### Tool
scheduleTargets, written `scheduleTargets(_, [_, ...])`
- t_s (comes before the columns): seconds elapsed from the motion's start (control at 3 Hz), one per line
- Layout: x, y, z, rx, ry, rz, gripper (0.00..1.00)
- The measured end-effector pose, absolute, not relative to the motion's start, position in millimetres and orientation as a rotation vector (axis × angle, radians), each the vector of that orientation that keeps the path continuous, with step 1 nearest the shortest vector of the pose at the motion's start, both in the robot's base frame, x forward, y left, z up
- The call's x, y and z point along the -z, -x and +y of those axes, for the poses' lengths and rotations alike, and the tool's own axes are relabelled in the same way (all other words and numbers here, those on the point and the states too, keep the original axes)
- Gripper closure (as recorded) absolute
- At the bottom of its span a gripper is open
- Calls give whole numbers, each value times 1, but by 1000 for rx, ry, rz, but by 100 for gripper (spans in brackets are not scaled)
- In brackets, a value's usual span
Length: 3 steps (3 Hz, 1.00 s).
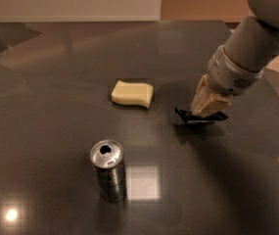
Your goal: Move rxbar chocolate near sponge
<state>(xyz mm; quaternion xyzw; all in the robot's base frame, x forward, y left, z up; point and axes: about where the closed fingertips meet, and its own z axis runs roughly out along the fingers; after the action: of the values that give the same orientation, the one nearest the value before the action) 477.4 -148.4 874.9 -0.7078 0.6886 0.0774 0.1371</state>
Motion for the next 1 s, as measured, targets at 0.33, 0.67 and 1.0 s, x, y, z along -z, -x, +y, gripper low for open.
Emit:
scheduleTargets(0.33, [-880,-500,-126,-207,2044,1947,100])
scheduleTargets(0.67, [-882,-520,-106,-204,2037,1906,100])
scheduleTargets(1.0, [-880,-530,-88,-229,2029,1874,83])
